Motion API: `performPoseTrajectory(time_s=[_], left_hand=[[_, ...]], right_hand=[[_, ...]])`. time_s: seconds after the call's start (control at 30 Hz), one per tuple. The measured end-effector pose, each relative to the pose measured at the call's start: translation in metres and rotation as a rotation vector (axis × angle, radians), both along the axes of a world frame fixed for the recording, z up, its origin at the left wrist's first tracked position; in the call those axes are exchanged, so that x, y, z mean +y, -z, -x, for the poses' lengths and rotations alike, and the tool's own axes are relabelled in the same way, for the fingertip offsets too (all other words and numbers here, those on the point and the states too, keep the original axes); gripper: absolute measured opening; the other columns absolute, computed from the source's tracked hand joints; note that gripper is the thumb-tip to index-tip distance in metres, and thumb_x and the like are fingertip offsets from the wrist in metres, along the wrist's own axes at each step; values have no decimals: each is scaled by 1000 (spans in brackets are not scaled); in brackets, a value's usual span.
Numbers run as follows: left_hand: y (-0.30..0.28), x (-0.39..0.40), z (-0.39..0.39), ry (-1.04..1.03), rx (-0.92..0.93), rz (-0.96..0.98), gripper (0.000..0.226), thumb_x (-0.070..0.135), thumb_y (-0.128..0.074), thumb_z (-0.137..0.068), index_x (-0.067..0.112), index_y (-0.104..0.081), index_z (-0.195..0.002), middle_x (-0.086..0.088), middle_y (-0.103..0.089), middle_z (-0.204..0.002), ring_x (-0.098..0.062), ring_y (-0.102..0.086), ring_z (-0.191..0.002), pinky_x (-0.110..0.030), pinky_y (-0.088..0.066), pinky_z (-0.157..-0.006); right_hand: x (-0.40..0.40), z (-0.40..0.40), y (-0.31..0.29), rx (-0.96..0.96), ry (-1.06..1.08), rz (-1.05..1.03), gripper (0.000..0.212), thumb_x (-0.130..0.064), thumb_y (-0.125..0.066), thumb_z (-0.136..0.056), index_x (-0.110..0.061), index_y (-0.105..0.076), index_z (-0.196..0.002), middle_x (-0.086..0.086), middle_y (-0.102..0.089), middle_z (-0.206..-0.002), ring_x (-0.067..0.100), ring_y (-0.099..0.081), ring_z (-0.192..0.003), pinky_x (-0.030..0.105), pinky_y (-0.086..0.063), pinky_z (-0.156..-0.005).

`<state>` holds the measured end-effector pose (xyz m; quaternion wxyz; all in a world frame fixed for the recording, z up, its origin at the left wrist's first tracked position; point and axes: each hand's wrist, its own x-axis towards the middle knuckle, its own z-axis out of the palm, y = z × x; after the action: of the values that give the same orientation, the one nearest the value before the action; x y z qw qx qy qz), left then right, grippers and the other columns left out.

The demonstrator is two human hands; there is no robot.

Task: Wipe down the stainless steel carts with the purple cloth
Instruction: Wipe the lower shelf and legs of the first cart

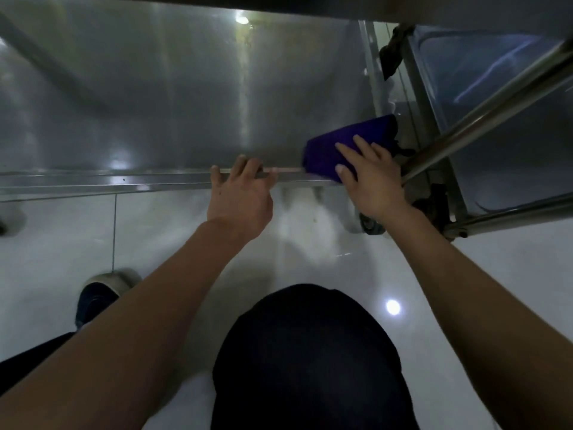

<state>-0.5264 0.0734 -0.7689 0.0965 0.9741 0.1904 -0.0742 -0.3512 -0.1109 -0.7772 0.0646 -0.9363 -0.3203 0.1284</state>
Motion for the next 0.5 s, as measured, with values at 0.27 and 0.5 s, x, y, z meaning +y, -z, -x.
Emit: performPoseTrajectory(time_s=[0.27, 0.5], left_hand=[[-19, 12, 9, 72, 100, 56, 56, 30, -51, -100, 24, -35, -153, -3, -31, -157, -26, -16, -152, -66, -17, -118], [-36, 43, 50, -94, 65, -1, 40, 30, -51, -98, 19, -55, -136, -6, -50, -143, -28, -42, -134, -51, -35, -108]], right_hand=[[10, 48, -11, -115, -62, 136, 50, -44, -38, -105, -31, -32, -153, 6, -27, -161, 38, -27, -139, 57, -31, -108], [78, 89, -16, -121, -193, 133, 55, -45, -39, -103, -31, -25, -155, 5, -26, -161, 37, -27, -139, 55, -33, -108]])
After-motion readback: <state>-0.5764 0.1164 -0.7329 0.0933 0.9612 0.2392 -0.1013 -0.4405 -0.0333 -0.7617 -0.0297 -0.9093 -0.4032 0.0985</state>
